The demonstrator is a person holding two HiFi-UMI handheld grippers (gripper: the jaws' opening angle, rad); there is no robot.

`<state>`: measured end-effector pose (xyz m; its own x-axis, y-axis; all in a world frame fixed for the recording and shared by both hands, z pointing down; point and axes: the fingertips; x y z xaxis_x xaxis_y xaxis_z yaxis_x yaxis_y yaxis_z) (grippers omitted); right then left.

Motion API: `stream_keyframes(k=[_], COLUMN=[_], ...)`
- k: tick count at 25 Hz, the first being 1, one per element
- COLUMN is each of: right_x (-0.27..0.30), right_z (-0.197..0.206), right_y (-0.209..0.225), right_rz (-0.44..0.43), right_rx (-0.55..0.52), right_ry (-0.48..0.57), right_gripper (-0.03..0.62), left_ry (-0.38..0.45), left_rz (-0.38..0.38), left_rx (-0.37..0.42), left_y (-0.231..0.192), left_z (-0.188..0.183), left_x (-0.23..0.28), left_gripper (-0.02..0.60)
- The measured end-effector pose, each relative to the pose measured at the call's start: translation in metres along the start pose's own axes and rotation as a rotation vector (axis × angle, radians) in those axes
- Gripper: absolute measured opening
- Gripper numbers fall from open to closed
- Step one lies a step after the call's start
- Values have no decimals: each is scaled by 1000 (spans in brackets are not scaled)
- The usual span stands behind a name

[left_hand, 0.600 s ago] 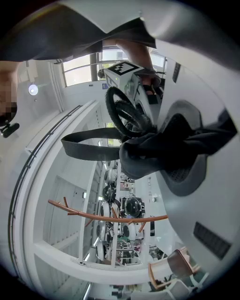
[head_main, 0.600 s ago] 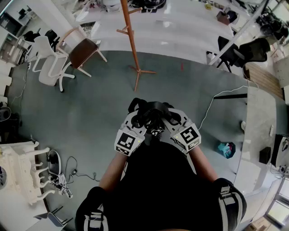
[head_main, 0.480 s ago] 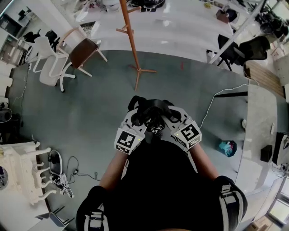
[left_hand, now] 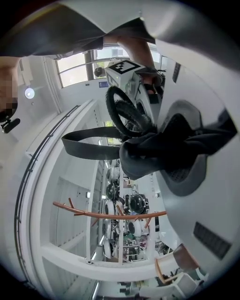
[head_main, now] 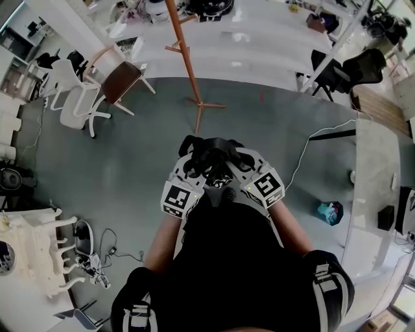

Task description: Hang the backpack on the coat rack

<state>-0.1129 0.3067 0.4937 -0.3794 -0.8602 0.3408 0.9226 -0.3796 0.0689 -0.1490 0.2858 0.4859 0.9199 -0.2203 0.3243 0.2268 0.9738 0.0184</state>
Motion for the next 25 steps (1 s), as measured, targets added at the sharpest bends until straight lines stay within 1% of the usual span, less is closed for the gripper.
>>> stream_keyframes(k=[2,6,14,19,25], right_x=[-1,0,-3,1,11], right_z=[1,2,-5,-6,-10], right_y=[0,5,4,8,20], right_rz=[-3,-6,-7,-3,20], right_rx=[4,-4,-15,-19,4], right_ry=[0,48,76,75,57], right_gripper=[78,78,78,77,77], left_ry=[11,20,27,33,30], left_rz=[-6,-8,-19,-20,4], left_rx=[3,-2,-14,-10,-6], left_y=[1,2,5,0,-15], left_z=[-4,-6,-9,-10,-14], left_x=[1,4,1,4,16], left_gripper=[87,86,86,86,86])
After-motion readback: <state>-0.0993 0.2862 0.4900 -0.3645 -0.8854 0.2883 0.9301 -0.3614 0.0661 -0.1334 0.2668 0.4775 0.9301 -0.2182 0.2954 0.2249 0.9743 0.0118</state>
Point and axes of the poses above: the fingertips, and each gripper's own axes: x forward along the fingers, y to its right, z out of its underside, and after that the axes turned 3 degrees about -y, right-handed
